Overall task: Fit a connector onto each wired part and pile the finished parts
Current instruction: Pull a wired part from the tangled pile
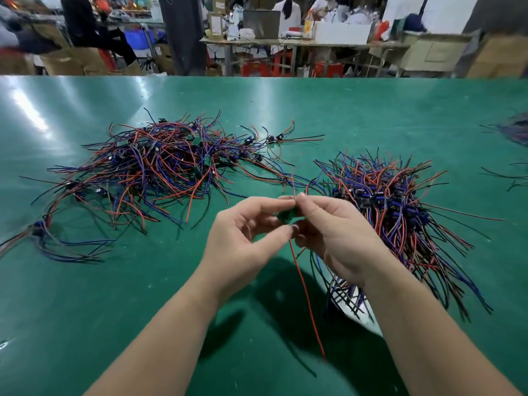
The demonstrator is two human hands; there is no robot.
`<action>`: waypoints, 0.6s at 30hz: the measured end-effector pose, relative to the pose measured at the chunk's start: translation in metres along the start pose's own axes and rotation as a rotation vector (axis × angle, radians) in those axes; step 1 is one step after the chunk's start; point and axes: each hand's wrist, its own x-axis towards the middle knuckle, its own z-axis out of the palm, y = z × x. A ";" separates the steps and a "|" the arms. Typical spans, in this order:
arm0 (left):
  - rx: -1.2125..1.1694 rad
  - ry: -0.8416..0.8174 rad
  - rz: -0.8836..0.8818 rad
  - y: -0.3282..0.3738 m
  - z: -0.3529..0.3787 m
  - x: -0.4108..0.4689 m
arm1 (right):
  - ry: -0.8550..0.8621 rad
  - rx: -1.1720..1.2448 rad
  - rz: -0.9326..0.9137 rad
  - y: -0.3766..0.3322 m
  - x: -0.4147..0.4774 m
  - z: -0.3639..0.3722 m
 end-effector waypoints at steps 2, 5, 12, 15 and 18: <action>0.011 0.024 -0.010 -0.002 0.002 0.000 | -0.065 0.098 0.018 0.002 -0.001 -0.002; 0.039 0.078 -0.014 -0.006 0.002 0.002 | -0.038 0.118 0.027 0.003 0.000 -0.004; -0.097 0.118 -0.085 -0.003 0.003 0.003 | 0.065 0.232 -0.017 -0.001 0.004 -0.004; -0.221 0.070 -0.184 0.004 0.005 0.003 | 0.075 0.253 -0.032 -0.003 0.003 -0.004; -0.329 0.017 -0.293 0.008 0.002 0.004 | 0.101 0.258 -0.041 -0.004 0.003 -0.003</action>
